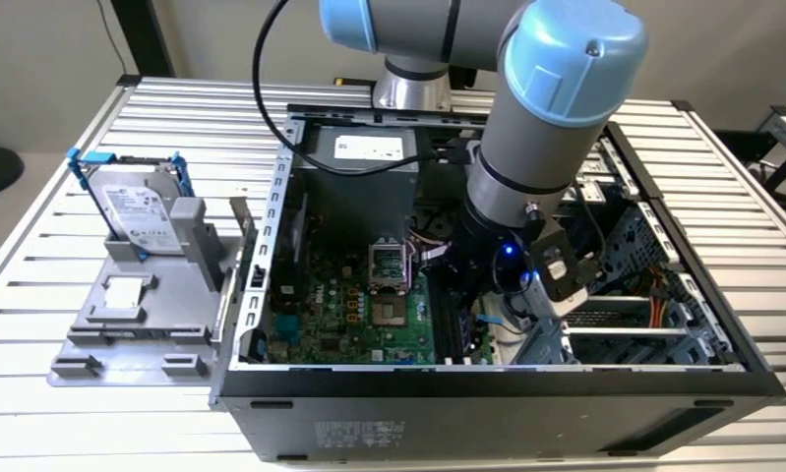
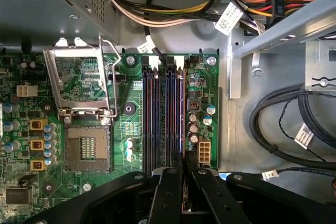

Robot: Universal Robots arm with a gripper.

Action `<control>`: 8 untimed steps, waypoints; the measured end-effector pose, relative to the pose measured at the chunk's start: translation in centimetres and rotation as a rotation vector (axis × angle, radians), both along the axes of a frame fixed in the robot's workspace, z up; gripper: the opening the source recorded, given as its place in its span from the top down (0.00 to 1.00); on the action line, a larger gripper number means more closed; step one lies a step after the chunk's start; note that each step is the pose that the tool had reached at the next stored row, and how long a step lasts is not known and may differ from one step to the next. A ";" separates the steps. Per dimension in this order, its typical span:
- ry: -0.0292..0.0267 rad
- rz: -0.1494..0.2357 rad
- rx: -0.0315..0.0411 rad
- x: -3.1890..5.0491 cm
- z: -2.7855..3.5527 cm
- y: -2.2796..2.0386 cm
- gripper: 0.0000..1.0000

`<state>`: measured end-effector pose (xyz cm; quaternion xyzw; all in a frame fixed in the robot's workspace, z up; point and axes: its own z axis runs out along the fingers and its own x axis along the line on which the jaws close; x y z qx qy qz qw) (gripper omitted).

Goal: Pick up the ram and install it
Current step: 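Insert the ram into the slot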

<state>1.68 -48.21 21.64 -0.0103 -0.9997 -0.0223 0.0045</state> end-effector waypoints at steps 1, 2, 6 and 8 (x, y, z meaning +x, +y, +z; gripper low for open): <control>0.0000 0.001 0.0000 0.00 -0.02 0.00 1.00; 0.0000 0.002 0.0001 0.00 -0.03 0.00 1.00; 0.0000 0.011 0.0002 0.00 -0.04 0.00 1.00; 0.0000 0.017 0.0001 0.00 -0.04 0.00 1.00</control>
